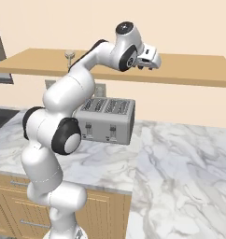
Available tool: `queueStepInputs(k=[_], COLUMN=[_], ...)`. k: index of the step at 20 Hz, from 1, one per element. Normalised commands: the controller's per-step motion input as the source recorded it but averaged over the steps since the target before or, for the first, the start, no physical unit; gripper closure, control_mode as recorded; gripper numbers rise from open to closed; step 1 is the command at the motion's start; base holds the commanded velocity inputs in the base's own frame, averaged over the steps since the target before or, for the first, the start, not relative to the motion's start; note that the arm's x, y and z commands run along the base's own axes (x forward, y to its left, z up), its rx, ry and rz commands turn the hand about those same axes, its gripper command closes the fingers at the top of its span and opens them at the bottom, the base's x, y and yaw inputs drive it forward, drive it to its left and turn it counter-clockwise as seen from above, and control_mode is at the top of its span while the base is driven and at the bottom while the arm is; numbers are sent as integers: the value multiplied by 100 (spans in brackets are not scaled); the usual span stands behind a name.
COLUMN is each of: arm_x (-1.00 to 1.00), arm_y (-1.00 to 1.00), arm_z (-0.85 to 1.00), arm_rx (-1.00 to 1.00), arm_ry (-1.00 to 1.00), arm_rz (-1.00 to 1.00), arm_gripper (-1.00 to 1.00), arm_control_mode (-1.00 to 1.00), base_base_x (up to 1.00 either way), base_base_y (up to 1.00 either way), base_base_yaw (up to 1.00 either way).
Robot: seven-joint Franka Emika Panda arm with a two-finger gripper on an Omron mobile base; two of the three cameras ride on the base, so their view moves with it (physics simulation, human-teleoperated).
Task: Locate and retrieve the dish brush and dish brush from the cabinet. Place them next to the sink.
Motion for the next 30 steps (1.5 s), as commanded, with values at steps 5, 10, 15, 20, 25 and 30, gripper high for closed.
queueStepInputs(k=[5, 10, 15, 20, 25, 30], arm_x=[0, 0, -12, -48, -65, -84], arm_y=[0, 1, 5, 6, 13, 52], arm_z=[-2, -1, 12, 25, 18, 27], arm_rx=[3, 1, -1, -1, 1, 0], arm_ry=[-3, -1, -1, -7, -4, -1], arm_rz=[0, 0, 0, 0, 0, 0], arm_gripper=[100, 100, 100, 100, 100, 100], arm_control_mode=[-100, -100, -100, -100, -100, -100], base_base_x=[0, 0, 0, 0, 0, 0], base_base_y=[0, 0, 0, 0, 0, 0], base_base_yaw=[0, 0, 0, 0, 0, 0])
